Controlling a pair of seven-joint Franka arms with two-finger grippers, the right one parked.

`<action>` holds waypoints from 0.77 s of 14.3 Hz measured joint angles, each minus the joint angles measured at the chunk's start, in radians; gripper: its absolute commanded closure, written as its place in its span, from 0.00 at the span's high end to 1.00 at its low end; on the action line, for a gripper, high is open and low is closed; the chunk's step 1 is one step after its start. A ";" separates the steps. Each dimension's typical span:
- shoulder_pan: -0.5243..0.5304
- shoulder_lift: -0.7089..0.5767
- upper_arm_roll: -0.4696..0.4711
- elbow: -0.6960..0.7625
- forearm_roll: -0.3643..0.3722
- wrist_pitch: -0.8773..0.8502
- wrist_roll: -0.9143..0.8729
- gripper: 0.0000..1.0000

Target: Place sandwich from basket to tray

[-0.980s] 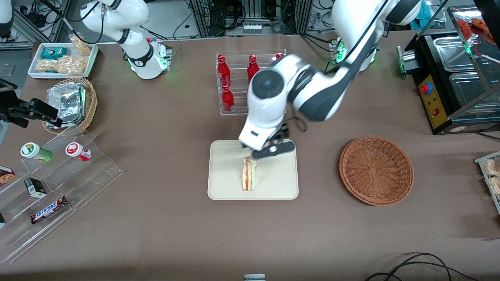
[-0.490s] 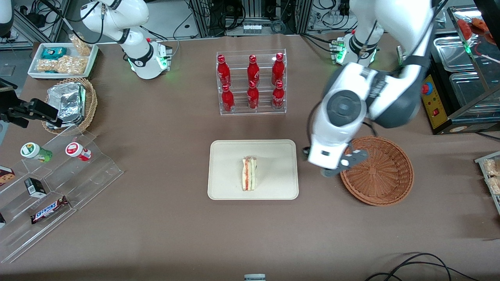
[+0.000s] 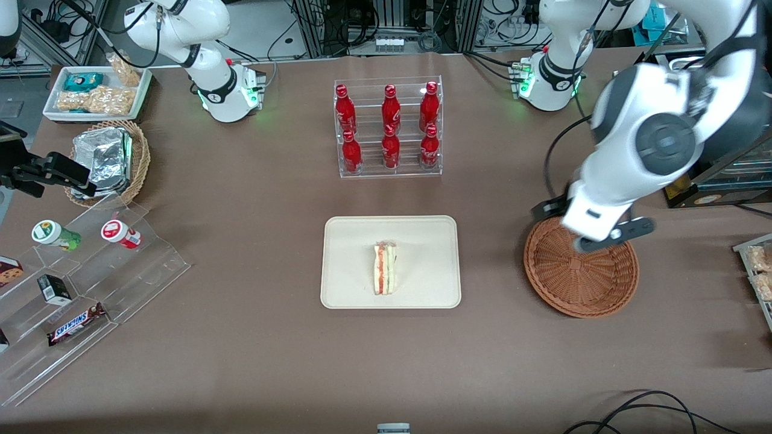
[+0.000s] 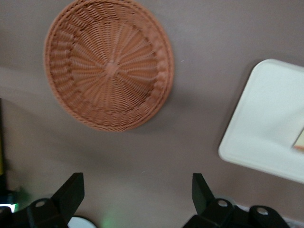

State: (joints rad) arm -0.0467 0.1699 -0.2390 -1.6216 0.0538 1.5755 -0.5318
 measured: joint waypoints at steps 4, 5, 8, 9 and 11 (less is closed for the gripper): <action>0.071 -0.087 0.015 -0.015 -0.009 -0.092 0.174 1.00; 0.074 -0.105 0.024 -0.018 -0.010 -0.097 0.199 1.00; 0.054 -0.140 0.085 -0.023 -0.010 -0.098 0.314 1.00; 0.038 -0.149 0.118 -0.023 -0.010 -0.097 0.372 1.00; 0.016 -0.166 0.169 -0.022 -0.010 -0.095 0.479 1.00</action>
State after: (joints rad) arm -0.0303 0.0042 -0.0700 -1.6436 0.0442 1.4805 -0.0530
